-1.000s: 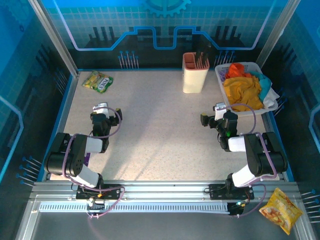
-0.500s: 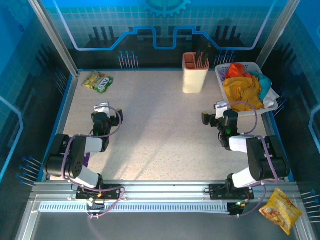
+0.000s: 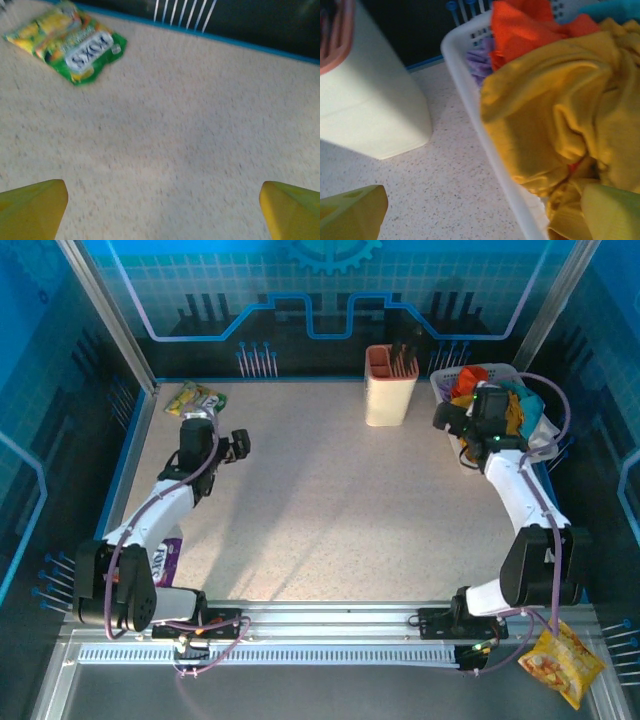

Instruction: Fold and stack the t-shirts

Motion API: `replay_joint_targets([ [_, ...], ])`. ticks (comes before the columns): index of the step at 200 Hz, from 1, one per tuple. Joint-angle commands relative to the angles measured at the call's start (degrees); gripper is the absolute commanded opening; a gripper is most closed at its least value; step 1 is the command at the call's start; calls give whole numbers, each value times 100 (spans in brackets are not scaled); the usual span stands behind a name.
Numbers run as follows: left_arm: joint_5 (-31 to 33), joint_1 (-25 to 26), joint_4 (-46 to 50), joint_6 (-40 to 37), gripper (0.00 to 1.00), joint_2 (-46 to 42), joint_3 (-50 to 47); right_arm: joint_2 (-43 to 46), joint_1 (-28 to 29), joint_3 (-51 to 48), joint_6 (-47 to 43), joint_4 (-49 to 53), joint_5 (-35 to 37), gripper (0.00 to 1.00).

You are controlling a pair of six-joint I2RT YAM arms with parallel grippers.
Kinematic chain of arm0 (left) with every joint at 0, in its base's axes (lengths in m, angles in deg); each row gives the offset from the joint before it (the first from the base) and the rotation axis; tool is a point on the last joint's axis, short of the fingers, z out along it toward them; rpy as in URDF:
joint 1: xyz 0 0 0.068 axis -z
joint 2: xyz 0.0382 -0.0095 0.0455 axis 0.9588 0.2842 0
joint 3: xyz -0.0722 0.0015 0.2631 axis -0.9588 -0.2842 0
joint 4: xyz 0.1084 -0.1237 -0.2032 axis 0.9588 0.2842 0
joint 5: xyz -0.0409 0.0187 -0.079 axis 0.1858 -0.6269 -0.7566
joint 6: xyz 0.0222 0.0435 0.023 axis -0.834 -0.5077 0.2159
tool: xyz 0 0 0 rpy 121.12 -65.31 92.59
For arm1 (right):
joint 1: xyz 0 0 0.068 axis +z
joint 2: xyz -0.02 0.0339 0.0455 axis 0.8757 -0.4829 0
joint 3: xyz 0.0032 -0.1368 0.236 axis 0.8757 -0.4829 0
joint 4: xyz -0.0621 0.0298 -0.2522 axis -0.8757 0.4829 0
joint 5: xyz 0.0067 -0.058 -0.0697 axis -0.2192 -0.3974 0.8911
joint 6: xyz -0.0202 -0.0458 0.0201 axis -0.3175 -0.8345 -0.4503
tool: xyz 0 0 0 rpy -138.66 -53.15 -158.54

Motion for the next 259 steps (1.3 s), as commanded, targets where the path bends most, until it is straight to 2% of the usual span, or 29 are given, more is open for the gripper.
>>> replay_joint_targets([
  [1,-736,45,1880,335,99,-298,538,-178,-332,328,657,1228,-182,100],
  [14,-998,44,2324,360,99,-443,755,-257,-472,480,772,1320,-115,100],
  [34,-1380,45,2855,362,98,-629,970,-477,-630,695,919,1423,-20,95],
  [62,-1789,45,2986,448,95,-868,816,-993,-708,1063,949,1669,235,92],
  [97,-1807,45,3068,415,93,-1077,514,-1324,-791,1021,1007,1504,755,89],
  [135,-1874,45,3291,327,93,-1286,501,-1619,-860,940,1035,1316,900,84],
  [184,-1982,35,3274,446,92,-1268,349,-1725,-887,714,1141,860,782,61],
  [219,-2052,36,3029,551,92,-1286,265,-1738,-894,716,1096,872,769,52],
  [259,-2230,36,2987,582,91,-1152,308,-1369,-894,398,1104,555,597,18],
])
